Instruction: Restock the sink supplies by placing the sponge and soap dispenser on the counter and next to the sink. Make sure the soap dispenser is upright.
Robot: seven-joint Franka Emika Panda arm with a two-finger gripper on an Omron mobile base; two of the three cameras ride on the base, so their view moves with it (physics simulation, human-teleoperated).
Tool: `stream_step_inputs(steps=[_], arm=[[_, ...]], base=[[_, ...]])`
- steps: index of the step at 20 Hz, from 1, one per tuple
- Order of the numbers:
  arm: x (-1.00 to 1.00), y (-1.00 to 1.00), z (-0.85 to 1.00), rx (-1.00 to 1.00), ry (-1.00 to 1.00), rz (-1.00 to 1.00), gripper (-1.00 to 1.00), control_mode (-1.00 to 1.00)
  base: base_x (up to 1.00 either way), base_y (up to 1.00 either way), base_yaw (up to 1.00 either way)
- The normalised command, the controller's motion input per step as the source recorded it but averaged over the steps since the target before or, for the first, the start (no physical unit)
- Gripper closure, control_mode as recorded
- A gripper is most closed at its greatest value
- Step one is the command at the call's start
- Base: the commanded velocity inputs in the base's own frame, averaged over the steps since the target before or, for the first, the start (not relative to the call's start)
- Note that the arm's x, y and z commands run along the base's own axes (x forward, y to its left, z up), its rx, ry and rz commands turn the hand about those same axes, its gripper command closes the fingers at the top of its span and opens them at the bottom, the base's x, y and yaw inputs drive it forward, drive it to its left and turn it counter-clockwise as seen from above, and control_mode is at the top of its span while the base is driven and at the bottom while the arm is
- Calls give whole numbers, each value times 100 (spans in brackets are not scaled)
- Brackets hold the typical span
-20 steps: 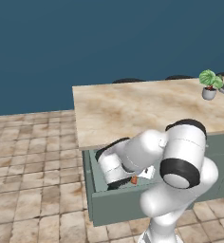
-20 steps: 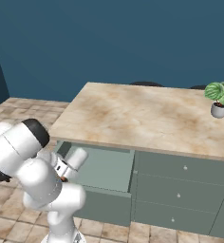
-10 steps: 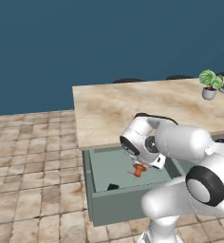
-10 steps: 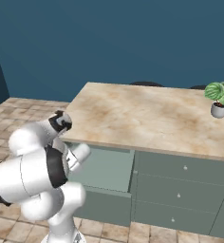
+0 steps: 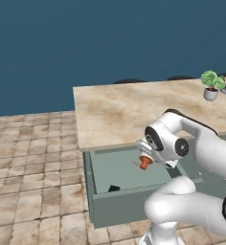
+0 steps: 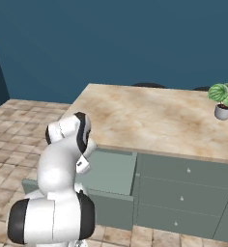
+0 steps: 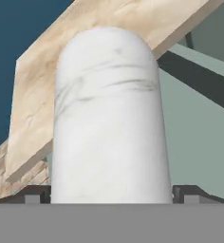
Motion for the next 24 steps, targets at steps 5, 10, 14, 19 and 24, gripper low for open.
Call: stream_step_inputs(steps=[5, 10, 14, 19, 24], arm=[[6, -14, 100, 0, 20, -5, 100, -100], [1, -31, 100, -27, 17, -7, 100, -100], [0, -37, 100, -29, 17, -8, 100, -100], [0, -47, 100, -28, 17, -10, 100, -100], [0, -58, 100, -31, 21, -9, 100, -100]], base=[[0, 0, 0], [0, 0, 0], [0, 0, 0], [0, 0, 0], [0, 0, 0]])
